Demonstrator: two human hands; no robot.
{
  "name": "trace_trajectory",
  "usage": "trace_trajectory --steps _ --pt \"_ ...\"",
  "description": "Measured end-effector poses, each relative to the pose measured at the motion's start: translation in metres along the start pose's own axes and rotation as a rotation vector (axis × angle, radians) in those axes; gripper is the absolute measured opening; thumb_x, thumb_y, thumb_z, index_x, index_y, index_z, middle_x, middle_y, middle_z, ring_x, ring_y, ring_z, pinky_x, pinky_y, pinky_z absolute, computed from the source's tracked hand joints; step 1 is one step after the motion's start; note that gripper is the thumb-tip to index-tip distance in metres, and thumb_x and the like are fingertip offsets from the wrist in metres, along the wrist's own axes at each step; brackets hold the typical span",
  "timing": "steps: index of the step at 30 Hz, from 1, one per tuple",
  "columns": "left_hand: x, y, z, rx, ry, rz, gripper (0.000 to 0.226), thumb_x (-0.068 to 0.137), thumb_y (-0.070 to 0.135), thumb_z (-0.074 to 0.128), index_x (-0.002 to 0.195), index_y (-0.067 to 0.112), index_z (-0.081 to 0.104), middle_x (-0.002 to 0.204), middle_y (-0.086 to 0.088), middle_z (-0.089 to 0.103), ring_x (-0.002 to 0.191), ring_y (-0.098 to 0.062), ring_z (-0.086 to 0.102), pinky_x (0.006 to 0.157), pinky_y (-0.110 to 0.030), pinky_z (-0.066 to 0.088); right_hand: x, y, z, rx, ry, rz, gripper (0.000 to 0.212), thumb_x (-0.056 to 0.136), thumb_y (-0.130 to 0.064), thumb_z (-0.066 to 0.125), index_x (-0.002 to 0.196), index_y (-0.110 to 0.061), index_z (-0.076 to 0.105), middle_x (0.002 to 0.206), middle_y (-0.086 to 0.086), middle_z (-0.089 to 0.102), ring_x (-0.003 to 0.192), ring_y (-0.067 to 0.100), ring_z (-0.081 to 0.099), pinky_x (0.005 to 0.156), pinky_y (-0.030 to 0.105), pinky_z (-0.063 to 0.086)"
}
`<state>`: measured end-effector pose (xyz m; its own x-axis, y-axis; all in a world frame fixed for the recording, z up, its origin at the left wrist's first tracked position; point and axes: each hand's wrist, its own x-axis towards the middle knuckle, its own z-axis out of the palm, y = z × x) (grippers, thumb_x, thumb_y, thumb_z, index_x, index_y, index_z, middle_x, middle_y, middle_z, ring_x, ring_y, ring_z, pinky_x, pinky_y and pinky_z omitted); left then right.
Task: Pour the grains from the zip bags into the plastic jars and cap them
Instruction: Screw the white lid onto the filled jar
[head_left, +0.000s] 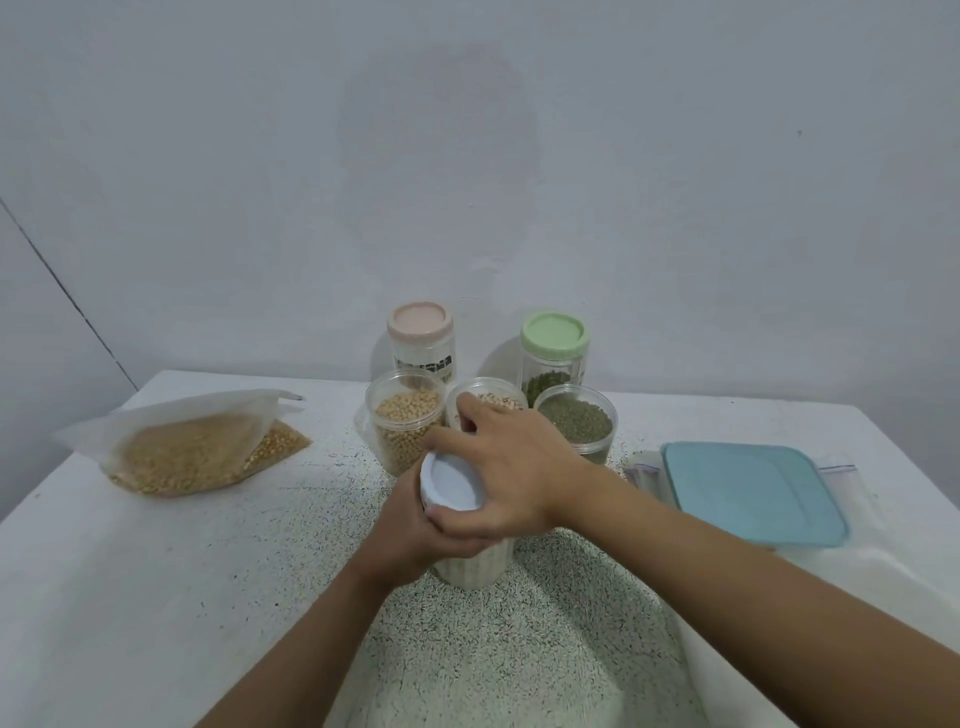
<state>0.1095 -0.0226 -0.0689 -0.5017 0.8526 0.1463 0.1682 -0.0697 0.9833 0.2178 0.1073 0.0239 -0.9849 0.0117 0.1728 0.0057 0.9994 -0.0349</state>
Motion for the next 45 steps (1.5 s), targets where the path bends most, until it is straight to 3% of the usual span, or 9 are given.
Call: trace_trajectory --steps 4,8,12,17,21,28,33,41,45 --pt "-0.003 0.005 0.001 0.073 -0.013 0.016 0.08 0.058 -0.008 0.089 0.128 0.008 0.054 0.113 0.002 0.072 0.107 -0.018 0.069 0.08 -0.027 0.058 -0.001 -0.005 0.003 -0.049 0.068 0.048 0.074 0.078 -0.083 0.033 0.125 -0.029 0.051 0.109 0.005 0.051 0.086 0.023 0.056 0.065 0.033 0.041" --pt "-0.005 0.012 0.0 0.145 -0.033 0.003 0.087 0.056 0.016 0.096 0.132 0.016 0.054 0.117 0.006 0.07 0.108 -0.013 0.067 0.083 -0.026 0.057 -0.004 -0.007 0.011 0.035 0.138 0.106 0.072 0.08 -0.082 0.041 0.126 -0.027 0.053 0.108 0.001 0.048 0.094 0.02 0.052 0.077 0.036 0.047" --pt "-0.011 0.023 -0.015 0.088 -0.186 -0.125 0.09 0.068 0.016 0.095 0.143 0.025 0.047 0.132 0.002 0.065 0.125 -0.018 0.062 0.094 -0.03 0.056 -0.011 -0.002 0.02 0.519 0.119 0.196 0.071 0.074 -0.071 0.074 0.131 -0.033 0.057 0.116 -0.009 0.048 0.112 0.009 0.046 0.101 0.036 0.042" --pt "-0.021 0.03 -0.03 0.003 -0.265 -0.228 0.059 0.098 0.059 0.054 0.151 0.037 0.041 0.149 0.012 0.054 0.139 -0.012 0.05 0.11 -0.037 0.047 -0.027 0.017 0.023 1.129 -0.001 0.229 0.07 0.073 -0.024 0.092 0.134 -0.032 0.059 0.128 -0.014 0.063 0.122 0.005 0.059 0.102 0.029 0.05" --pt "-0.022 0.025 -0.016 -0.019 -0.178 -0.328 0.062 0.094 0.082 0.023 0.145 0.053 0.042 0.15 0.015 0.052 0.139 -0.011 0.049 0.115 -0.045 0.043 -0.034 0.007 0.051 1.356 0.076 0.32 0.073 0.069 -0.033 0.089 0.134 -0.034 0.057 0.128 -0.007 0.066 0.124 0.014 0.061 0.103 0.04 0.053" --pt "-0.021 0.042 0.014 -0.154 0.192 -0.415 0.058 0.087 0.073 0.034 0.127 0.039 0.058 0.121 0.007 0.068 0.11 -0.014 0.065 0.088 -0.038 0.057 -0.025 -0.016 0.072 1.326 0.452 0.393 0.072 0.063 -0.036 0.091 0.125 -0.017 0.058 0.116 -0.002 0.066 0.112 0.021 0.064 0.087 0.034 0.056" --pt "-0.015 0.048 0.016 -0.187 0.257 -0.464 0.04 0.101 0.062 0.032 0.109 0.038 0.062 0.109 0.008 0.069 0.103 -0.013 0.066 0.079 -0.032 0.056 -0.02 -0.021 0.076 1.327 0.583 0.402 0.071 0.061 -0.041 0.092 0.117 -0.014 0.056 0.11 0.002 0.067 0.106 0.025 0.066 0.083 0.04 0.058" --pt "-0.014 0.056 0.002 -0.184 0.097 -0.491 0.044 0.098 0.067 0.028 0.121 0.044 0.058 0.121 0.012 0.066 0.11 -0.01 0.063 0.084 -0.042 0.058 -0.011 -0.009 0.061 1.424 0.316 0.406 0.069 0.06 -0.036 0.092 0.118 -0.028 0.054 0.111 -0.008 0.067 0.108 0.015 0.065 0.086 0.035 0.056" --pt "-0.007 0.068 -0.003 -0.193 0.047 -0.535 0.061 0.085 0.078 0.033 0.131 0.045 0.055 0.135 0.006 0.063 0.121 -0.014 0.06 0.099 -0.052 0.053 -0.007 0.001 0.046 1.415 0.232 0.408 0.083 0.055 -0.033 0.097 0.126 -0.019 0.057 0.118 -0.002 0.067 0.114 0.017 0.065 0.087 0.034 0.057"
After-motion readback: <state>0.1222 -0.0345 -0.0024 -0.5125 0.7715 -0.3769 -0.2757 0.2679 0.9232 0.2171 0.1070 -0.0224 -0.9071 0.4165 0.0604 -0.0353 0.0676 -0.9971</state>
